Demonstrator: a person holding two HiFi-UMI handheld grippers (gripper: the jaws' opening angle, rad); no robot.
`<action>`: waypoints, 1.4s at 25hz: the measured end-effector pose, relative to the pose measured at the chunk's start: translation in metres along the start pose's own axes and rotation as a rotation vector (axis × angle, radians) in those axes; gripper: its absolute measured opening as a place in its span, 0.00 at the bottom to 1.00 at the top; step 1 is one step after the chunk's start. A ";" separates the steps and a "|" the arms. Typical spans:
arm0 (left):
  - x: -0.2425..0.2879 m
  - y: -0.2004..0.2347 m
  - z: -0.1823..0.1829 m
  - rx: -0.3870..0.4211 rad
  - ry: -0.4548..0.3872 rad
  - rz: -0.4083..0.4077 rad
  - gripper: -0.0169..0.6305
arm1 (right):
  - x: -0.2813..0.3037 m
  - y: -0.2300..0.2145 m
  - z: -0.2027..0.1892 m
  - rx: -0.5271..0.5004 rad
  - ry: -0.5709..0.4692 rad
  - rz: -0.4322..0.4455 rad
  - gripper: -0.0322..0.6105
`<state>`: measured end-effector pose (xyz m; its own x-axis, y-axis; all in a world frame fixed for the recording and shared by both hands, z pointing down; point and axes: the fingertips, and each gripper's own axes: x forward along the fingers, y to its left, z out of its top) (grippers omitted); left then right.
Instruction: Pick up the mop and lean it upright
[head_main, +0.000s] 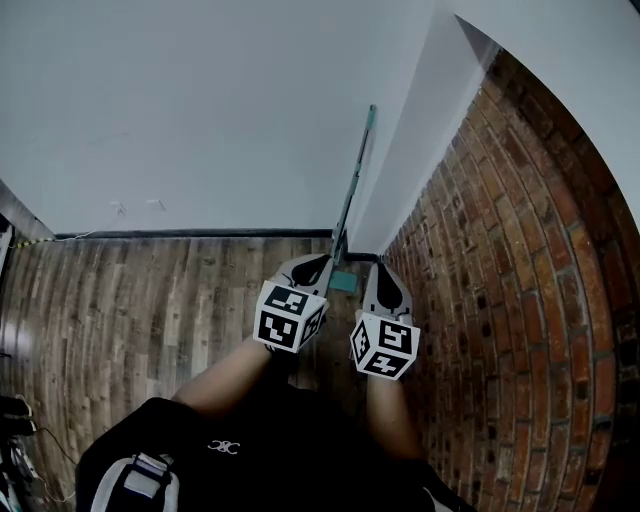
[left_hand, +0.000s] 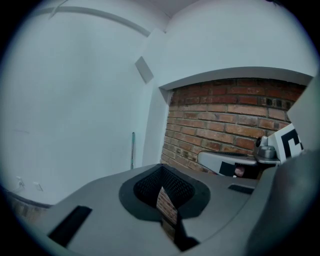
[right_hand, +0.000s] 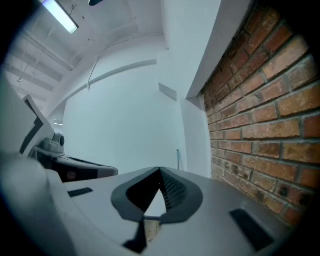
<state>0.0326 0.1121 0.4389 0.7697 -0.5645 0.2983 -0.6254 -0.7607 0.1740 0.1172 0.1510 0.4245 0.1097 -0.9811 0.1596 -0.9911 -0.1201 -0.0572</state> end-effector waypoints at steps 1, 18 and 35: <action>0.008 0.004 0.001 -0.003 0.002 -0.009 0.02 | 0.007 -0.002 0.000 -0.006 0.004 -0.007 0.07; 0.151 0.149 0.081 -0.060 -0.037 -0.108 0.02 | 0.212 -0.010 0.036 -0.072 0.069 -0.105 0.07; 0.211 0.245 0.076 -0.192 0.026 0.016 0.02 | 0.375 -0.052 0.039 -0.043 0.084 -0.152 0.08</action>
<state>0.0517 -0.2180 0.4734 0.7571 -0.5659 0.3264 -0.6528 -0.6749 0.3442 0.2132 -0.2169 0.4485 0.2540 -0.9357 0.2447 -0.9660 -0.2582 0.0154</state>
